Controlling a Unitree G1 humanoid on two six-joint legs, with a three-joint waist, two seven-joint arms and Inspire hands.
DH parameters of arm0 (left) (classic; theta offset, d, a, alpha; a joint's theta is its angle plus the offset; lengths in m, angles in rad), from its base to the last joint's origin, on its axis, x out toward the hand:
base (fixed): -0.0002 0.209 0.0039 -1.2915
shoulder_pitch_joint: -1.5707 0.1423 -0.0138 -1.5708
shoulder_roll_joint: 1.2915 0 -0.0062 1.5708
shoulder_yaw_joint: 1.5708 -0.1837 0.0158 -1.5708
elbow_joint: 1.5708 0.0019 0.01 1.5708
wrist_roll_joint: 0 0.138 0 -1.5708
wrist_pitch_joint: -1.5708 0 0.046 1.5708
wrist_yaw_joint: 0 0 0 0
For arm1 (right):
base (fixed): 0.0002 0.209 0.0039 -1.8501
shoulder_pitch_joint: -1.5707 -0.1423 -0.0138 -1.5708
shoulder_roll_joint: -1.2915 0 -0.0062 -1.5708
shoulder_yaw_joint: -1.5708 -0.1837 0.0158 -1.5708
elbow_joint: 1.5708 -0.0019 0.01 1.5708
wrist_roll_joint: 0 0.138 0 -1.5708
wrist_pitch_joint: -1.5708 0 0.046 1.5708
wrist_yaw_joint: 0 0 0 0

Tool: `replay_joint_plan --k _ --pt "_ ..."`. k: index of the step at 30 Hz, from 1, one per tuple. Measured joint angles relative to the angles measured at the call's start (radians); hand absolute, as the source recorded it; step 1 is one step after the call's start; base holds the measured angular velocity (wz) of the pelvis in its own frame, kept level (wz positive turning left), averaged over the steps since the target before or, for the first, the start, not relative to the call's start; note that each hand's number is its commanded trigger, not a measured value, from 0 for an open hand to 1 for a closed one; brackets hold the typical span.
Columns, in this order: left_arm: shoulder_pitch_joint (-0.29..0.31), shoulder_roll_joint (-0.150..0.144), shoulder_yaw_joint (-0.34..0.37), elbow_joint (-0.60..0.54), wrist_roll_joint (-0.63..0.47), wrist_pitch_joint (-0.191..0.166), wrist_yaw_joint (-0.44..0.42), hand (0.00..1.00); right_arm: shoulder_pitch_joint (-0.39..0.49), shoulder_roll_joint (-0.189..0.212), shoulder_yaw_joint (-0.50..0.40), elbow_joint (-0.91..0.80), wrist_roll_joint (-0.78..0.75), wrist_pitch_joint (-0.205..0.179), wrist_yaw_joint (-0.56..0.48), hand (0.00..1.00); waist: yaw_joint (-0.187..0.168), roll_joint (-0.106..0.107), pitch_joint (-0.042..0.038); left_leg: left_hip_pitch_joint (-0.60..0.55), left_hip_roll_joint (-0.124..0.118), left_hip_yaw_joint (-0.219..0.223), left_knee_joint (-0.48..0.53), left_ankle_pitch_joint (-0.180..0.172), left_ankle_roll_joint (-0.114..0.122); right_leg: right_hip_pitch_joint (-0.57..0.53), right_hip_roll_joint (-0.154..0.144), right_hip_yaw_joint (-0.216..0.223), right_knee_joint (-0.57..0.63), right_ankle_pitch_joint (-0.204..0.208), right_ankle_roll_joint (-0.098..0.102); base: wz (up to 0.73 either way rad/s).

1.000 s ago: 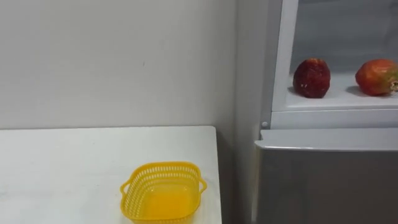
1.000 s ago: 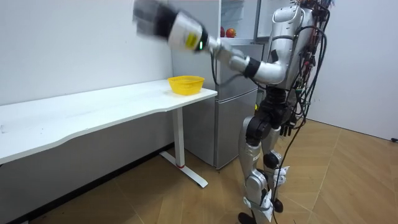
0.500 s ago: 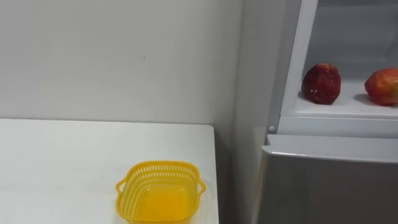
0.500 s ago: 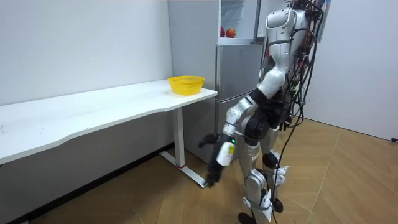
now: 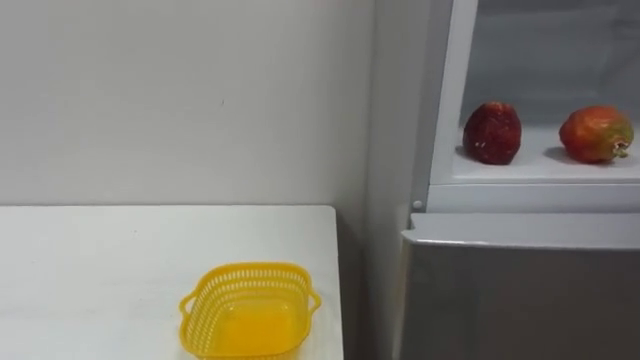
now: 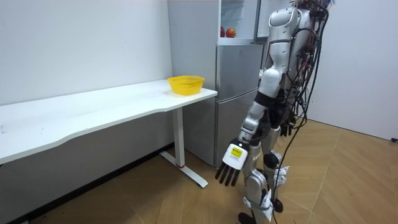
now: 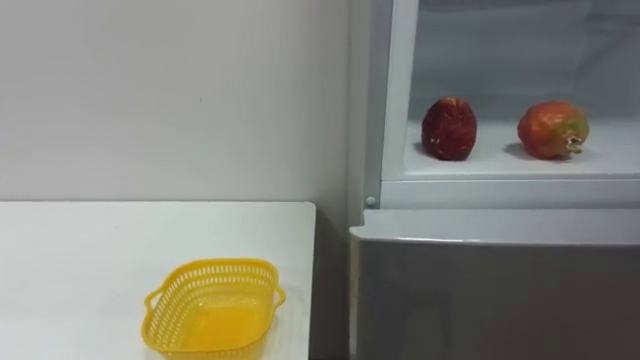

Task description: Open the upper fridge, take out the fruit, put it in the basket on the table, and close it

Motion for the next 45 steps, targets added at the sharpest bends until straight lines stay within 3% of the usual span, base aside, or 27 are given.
replay_joint_plan --k 5,10,14,22,28,31,34,36,38,45 --pt "-0.015 0.001 -0.063 -0.018 0.104 0.0 -0.029 0.0 -0.015 0.002 0.022 0.009 0.083 0.003 -0.012 0.0 -0.009 -0.011 -0.0001 -0.003 -0.002 0.002 0.0 0.0 0.0 -0.008 0.0 0.004 -0.002 0.0 0.0 -0.04" --pt "-0.016 -0.002 -0.081 -0.036 0.231 -0.002 -0.051 0.0 -0.038 0.007 0.021 0.007 0.17 -0.02 -0.052 0.0 -0.019 -0.016 0.0019 -0.011 -0.002 0.003 0.0 0.0 0.0 -0.015 0.0 0.012 -0.005 0.0 0.001 0.0" --pt "-0.019 -0.002 -0.085 -0.056 0.254 -0.01 -0.064 0.0 -0.044 0.009 0.019 -0.005 0.352 -0.045 -0.094 0.0 -0.023 -0.013 0.0032 -0.016 -0.002 0.002 -0.001 0.0 0.0 -0.017 0.0 0.01 -0.007 0.0 0.001 0.0" --pt "-0.014 0.001 -0.114 -0.056 0.251 -0.053 -0.058 0.0 -0.031 0.026 0.012 -0.054 0.583 -0.14 -0.155 0.0 -0.046 -0.015 0.0005 -0.033 -0.001 0.005 -0.006 0.0 0.0 -0.037 0.004 0.021 -0.016 0.001 0.001 -0.02" --pt "-0.016 0.001 -0.124 -0.074 0.25 -0.084 -0.048 0.0 -0.007 0.034 -0.028 -0.219 0.572 -0.191 -0.227 0.0 -0.061 -0.013 -0.0003 -0.045 0.0 0.021 -0.005 0.0 0.001 -0.054 0.006 0.031 -0.018 0.005 0.002 -0.08" --pt "-0.013 0.001 -0.129 -0.079 0.252 -0.094 -0.045 0.0 0.022 0.039 -0.03 -0.364 0.571 -0.198 -0.275 0.0 -0.063 -0.011 -0.0012 -0.037 0.001 0.039 -0.005 0.001 0.001 -0.051 0.006 0.038 -0.018 0.006 0.001 -0.12" --pt "-0.012 0.002 -0.149 -0.091 0.251 -0.107 -0.042 0.0 0.077 0.064 -0.037 -0.629 0.563 -0.21 -0.335 0.0 -0.069 -0.007 0.0015 -0.032 0.002 0.046 -0.007 0.001 0.001 -0.051 0.008 0.059 -0.018 0.006 0.001 -0.13" --pt "-0.022 0.004 -0.185 -0.096 0.251 -0.125 -0.037 0.0 0.084 0.077 -0.005 -0.78 0.562 -0.262 -0.377 0.0 -0.073 -0.004 0.0029 -0.032 0.004 0.061 -0.007 0.001 0.001 -0.057 0.012 0.068 -0.018 0.011 0.0 -0.17" --pt "-0.031 0.004 -0.21 -0.096 0.251 -0.142 -0.038 0.0 0.084 0.077 0.02 -0.849 0.531 -0.284 -0.398 0.0 -0.072 -0.003 0.003 -0.033 0.005 0.07 -0.006 0.0 0.001 -0.058 0.012 0.069 -0.017 0.012 0.0 -0.05" --pt "-0.015 0.008 -0.25 -0.117 0.25 -0.171 -0.044 0.0 0.13 0.072 0.115 -1.198 0.456 -0.302 -0.434 0.0 -0.067 0.014 -0.0016 -0.049 0.008 0.087 -0.006 0.001 0.001 -0.084 0.014 0.079 -0.012 0.02 0.001 -0.06"
